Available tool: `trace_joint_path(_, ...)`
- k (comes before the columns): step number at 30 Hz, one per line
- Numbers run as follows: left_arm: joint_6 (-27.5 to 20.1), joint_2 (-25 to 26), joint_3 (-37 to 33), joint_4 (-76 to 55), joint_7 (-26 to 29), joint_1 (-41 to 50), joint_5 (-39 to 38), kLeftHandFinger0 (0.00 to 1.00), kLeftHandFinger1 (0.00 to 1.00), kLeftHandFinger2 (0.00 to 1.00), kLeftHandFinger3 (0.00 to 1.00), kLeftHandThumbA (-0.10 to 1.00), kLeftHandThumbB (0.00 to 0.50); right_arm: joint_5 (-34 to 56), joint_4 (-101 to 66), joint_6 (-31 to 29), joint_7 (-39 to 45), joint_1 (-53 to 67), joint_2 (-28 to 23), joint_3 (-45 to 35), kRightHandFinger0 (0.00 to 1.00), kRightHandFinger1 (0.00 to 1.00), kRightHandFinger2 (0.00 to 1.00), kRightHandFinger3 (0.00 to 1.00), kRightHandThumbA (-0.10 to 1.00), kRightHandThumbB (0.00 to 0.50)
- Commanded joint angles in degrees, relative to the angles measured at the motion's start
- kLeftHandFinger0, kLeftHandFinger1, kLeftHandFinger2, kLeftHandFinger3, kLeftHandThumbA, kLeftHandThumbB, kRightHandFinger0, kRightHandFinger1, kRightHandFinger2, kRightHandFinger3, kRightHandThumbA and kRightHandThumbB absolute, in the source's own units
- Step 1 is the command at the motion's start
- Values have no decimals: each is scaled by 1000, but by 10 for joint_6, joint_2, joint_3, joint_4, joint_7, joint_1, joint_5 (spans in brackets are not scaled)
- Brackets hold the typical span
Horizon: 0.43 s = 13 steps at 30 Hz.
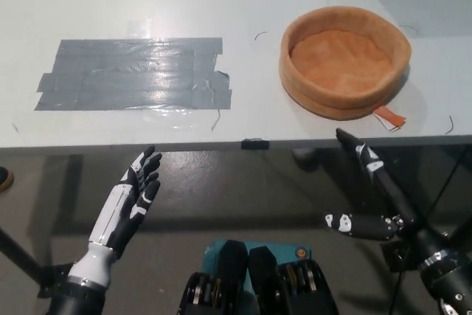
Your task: An emotional support dumpling is kept in a soft plate infront in the middle of the desk infront of the robot. The robot extends its right arm to pick up the dumpling and hands it to a person
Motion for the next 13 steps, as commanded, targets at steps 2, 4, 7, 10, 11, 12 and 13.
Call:
trace_joint_path(2, -13, -2, 3, -20, -5, 11, -16, 1000, 1000, 1000, 1000, 851, 373, 9, 20, -46, -10, -4, 6, -2, 1000, 1000, 1000, 1000, 1000, 343)
trace_joint_path(4, -12, -2, 3, -23, -6, 15, -17, 1000, 1000, 1000, 1000, 849, 374, 9, 27, -54, -9, -1, 6, 0, 1000, 1000, 1000, 1000, 1000, 334)
trace_joint_path(7, -22, 0, 2, -22, -3, 15, -12, 1000, 1000, 1000, 1000, 864, 381, 14, 42, -61, -3, 0, 4, 2, 1000, 1000, 1000, 1000, 1000, 320)
trace_joint_path(10, -27, -1, -1, -22, -3, 23, -10, 1000, 1000, 1000, 1000, 868, 371, 14, 45, -62, -1, 11, 2, 4, 1000, 1000, 1000, 1000, 1000, 321)
trace_joint_path(11, -32, -1, -3, -21, -2, 27, -5, 1000, 1000, 1000, 1000, 871, 379, 13, 45, -63, -1, 17, 2, 6, 1000, 1000, 1000, 1000, 1000, 320)
trace_joint_path(12, -24, -1, -2, -21, -4, 28, -10, 1000, 1000, 1000, 1000, 869, 397, 16, 48, -64, 1, 18, 2, 6, 1000, 1000, 1000, 1000, 1000, 319)
trace_joint_path(13, -22, -1, -2, -22, -4, 28, -11, 1000, 1000, 1000, 1000, 869, 397, 17, 48, -65, 1, 18, 3, 6, 1000, 1000, 1000, 1000, 1000, 319)
